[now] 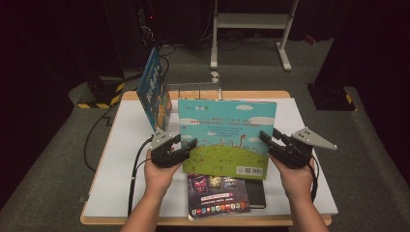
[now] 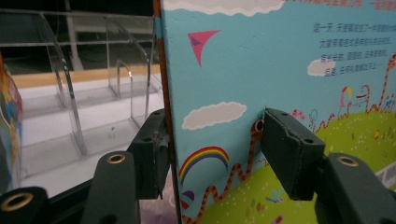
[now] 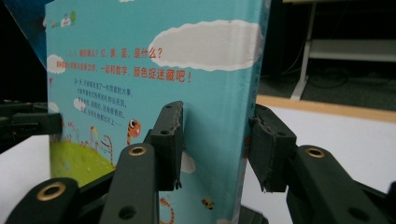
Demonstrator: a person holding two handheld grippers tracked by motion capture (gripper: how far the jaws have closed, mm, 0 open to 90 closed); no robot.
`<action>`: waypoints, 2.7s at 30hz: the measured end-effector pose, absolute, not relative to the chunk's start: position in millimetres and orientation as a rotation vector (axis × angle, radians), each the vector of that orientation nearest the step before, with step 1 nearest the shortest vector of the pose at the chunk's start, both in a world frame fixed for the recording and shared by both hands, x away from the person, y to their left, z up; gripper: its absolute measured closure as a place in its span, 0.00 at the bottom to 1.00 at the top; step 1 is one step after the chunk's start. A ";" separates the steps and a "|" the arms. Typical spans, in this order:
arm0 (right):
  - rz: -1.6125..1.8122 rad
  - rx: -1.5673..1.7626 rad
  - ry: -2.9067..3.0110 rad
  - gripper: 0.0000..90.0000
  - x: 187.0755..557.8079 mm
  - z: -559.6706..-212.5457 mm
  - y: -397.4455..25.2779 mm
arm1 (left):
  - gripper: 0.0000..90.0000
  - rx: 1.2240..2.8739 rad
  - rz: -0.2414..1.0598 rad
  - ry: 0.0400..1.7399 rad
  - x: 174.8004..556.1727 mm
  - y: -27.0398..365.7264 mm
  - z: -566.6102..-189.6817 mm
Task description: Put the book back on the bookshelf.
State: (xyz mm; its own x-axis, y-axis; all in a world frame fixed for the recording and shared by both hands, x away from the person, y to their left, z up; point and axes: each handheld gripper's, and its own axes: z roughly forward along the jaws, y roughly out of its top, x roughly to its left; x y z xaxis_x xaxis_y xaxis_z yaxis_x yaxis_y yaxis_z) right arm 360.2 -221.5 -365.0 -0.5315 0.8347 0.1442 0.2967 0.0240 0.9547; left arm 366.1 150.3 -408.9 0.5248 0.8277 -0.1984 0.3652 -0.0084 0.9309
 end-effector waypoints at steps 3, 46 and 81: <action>1.522 1.115 1.820 0.65 358.9 -356.6 -220.1 | 0.50 1.602 0.537 1.007 367.8 149.0 -406.8; 1.546 0.697 1.994 0.90 308.9 -362.1 -158.3 | 0.45 1.560 0.621 1.088 310.9 222.8 -457.9; 1.548 0.813 2.005 0.89 343.7 -357.5 -112.2 | 0.58 1.573 0.650 0.967 346.5 140.6 -401.7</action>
